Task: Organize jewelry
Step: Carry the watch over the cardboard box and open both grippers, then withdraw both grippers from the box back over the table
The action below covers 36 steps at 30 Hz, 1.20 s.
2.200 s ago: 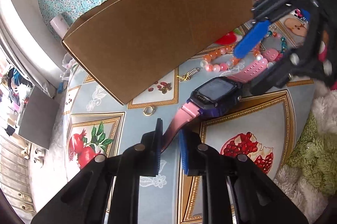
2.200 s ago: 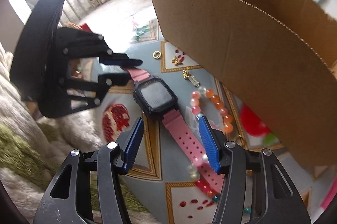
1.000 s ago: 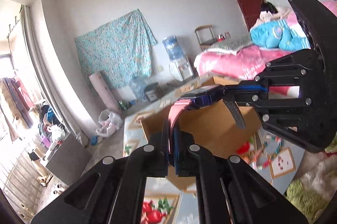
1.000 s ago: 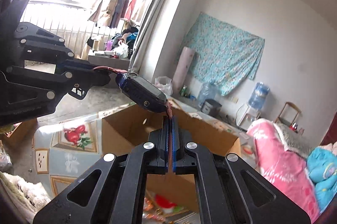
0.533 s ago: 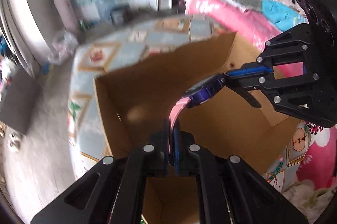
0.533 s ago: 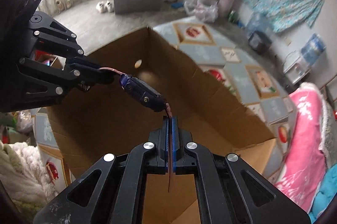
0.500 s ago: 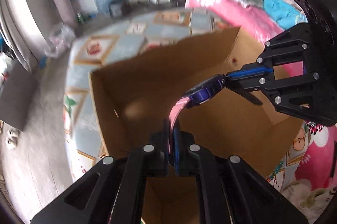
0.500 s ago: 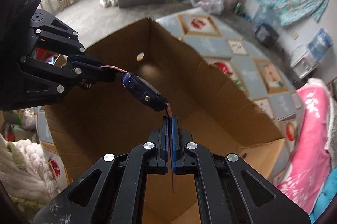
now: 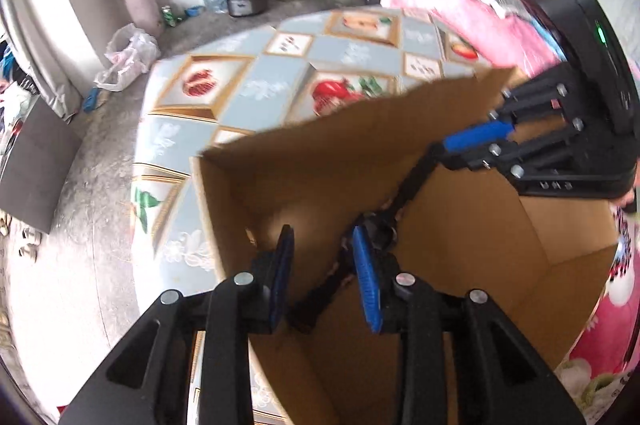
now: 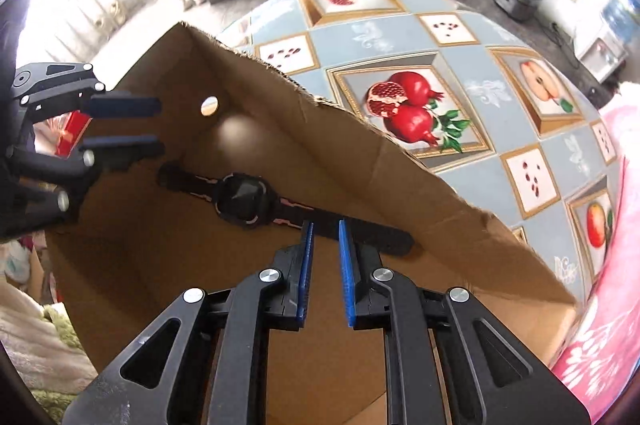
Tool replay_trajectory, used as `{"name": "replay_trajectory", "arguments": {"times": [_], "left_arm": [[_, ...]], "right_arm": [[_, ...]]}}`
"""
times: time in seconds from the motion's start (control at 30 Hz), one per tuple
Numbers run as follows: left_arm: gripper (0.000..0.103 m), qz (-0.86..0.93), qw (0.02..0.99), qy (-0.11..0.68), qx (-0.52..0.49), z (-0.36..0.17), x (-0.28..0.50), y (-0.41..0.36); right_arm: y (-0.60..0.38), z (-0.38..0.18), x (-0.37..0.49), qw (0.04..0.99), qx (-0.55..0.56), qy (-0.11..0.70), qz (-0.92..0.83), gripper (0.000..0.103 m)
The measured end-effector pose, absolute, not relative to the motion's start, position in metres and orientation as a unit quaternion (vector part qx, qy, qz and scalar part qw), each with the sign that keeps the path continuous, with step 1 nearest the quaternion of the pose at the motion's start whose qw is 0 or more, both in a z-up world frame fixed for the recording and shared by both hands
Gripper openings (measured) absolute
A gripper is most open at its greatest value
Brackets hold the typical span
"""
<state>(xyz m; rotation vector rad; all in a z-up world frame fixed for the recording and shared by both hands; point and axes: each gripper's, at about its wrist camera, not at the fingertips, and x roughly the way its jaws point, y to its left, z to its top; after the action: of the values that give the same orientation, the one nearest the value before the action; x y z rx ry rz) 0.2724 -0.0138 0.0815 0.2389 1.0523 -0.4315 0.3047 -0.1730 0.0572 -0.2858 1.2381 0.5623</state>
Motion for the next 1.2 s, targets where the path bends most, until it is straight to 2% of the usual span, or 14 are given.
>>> {"name": "replay_trajectory", "arguments": {"times": [0.07, 0.13, 0.2, 0.27, 0.33, 0.43, 0.6, 0.73, 0.87, 0.97, 1.2], "left_arm": [[0.030, -0.193, 0.848, 0.484, 0.096, 0.090, 0.270, -0.003], [0.033, -0.182, 0.861, 0.469, 0.078, 0.100, 0.261, 0.009], [0.040, -0.179, 0.873, 0.451, 0.057, 0.112, 0.249, 0.020], [0.053, -0.176, 0.886, 0.427, 0.030, 0.123, 0.225, 0.035], [0.062, -0.173, 0.898, 0.404, 0.008, 0.131, 0.200, 0.049], [0.074, -0.164, 0.909, 0.382, -0.023, 0.136, 0.156, 0.069], [0.091, -0.147, 0.911, 0.380, -0.066, 0.120, 0.090, 0.094], [0.094, -0.132, 0.886, 0.437, -0.077, 0.068, 0.063, 0.087], [0.094, -0.101, 0.863, 0.494, -0.038, 0.011, 0.052, 0.066], [0.094, -0.088, 0.859, 0.505, 0.002, -0.011, 0.052, 0.050], [0.098, -0.083, 0.863, 0.495, 0.061, -0.029, 0.044, 0.028]], "right_arm": [[-0.180, 0.064, 0.300, 0.775, -0.128, 0.564, 0.255, 0.014], [-0.184, 0.073, 0.291, 0.783, -0.121, 0.556, 0.251, 0.020], [-0.191, 0.087, 0.282, 0.798, -0.105, 0.540, 0.248, 0.031], [-0.199, 0.106, 0.269, 0.816, -0.084, 0.517, 0.246, 0.036], [-0.210, 0.128, 0.243, 0.838, -0.061, 0.485, 0.240, 0.042], [-0.223, 0.160, 0.199, 0.872, -0.028, 0.431, 0.230, 0.057], [-0.241, 0.186, 0.106, 0.920, 0.001, 0.340, 0.195, 0.094], [-0.239, 0.158, 0.049, 0.924, 0.000, 0.349, 0.156, 0.095], [-0.223, 0.094, 0.032, 0.896, -0.021, 0.432, 0.103, 0.095], [-0.221, 0.059, 0.025, 0.873, -0.005, 0.483, 0.071, 0.095], [-0.222, 0.011, 0.015, 0.851, 0.030, 0.522, 0.041, 0.095]]}}
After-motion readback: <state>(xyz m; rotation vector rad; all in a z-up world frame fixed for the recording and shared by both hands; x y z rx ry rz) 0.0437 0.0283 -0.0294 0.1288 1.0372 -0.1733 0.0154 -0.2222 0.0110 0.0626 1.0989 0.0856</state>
